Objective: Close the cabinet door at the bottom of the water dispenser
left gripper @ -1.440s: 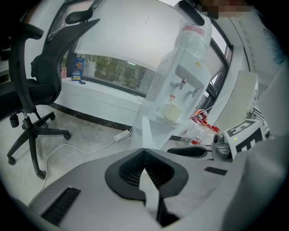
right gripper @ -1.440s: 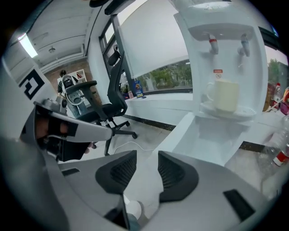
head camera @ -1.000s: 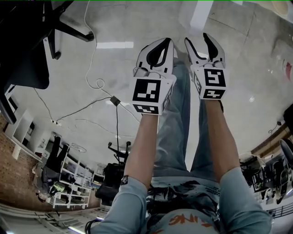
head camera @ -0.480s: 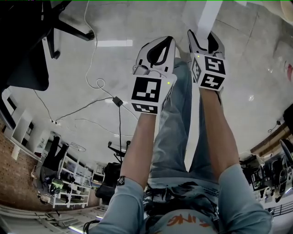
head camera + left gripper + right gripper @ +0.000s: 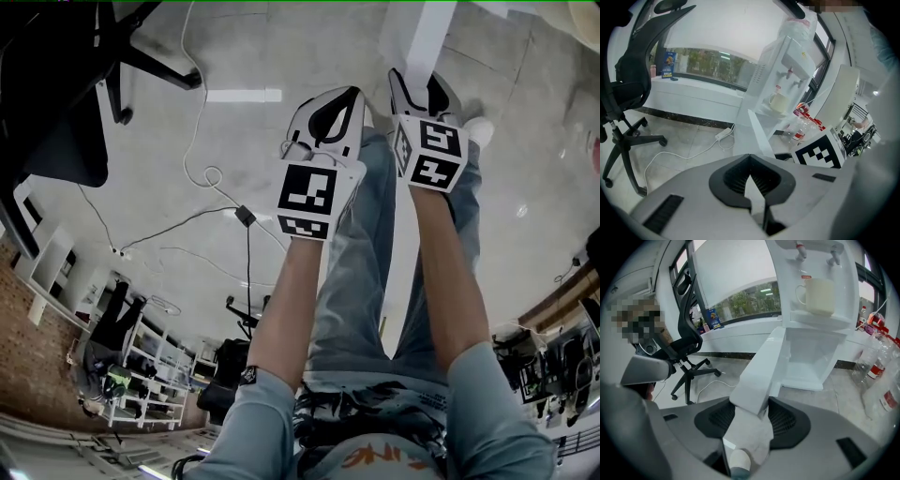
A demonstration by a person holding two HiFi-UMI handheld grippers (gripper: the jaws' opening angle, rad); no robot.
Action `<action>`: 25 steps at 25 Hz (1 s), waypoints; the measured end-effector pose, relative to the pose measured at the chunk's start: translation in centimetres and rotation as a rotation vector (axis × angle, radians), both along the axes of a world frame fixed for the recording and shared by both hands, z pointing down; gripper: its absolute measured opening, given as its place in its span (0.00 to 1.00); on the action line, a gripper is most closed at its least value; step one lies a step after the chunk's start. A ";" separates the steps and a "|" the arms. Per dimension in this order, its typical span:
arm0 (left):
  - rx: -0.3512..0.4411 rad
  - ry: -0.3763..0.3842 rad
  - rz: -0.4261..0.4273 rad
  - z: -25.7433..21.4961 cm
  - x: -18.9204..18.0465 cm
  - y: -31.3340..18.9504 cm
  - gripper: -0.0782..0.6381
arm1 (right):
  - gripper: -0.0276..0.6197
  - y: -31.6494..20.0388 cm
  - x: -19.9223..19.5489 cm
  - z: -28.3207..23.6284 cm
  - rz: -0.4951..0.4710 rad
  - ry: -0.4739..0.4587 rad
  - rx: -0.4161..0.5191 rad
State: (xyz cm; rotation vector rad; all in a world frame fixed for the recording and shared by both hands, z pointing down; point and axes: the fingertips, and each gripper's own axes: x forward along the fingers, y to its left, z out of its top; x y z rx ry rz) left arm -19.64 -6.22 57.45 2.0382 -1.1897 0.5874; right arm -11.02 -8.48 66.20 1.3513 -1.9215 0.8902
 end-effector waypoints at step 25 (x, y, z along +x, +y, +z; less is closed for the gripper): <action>-0.036 -0.029 0.019 0.6 12.3 -0.6 0.14 | 0.38 0.6 12.1 0.0 -0.018 -0.003 -0.009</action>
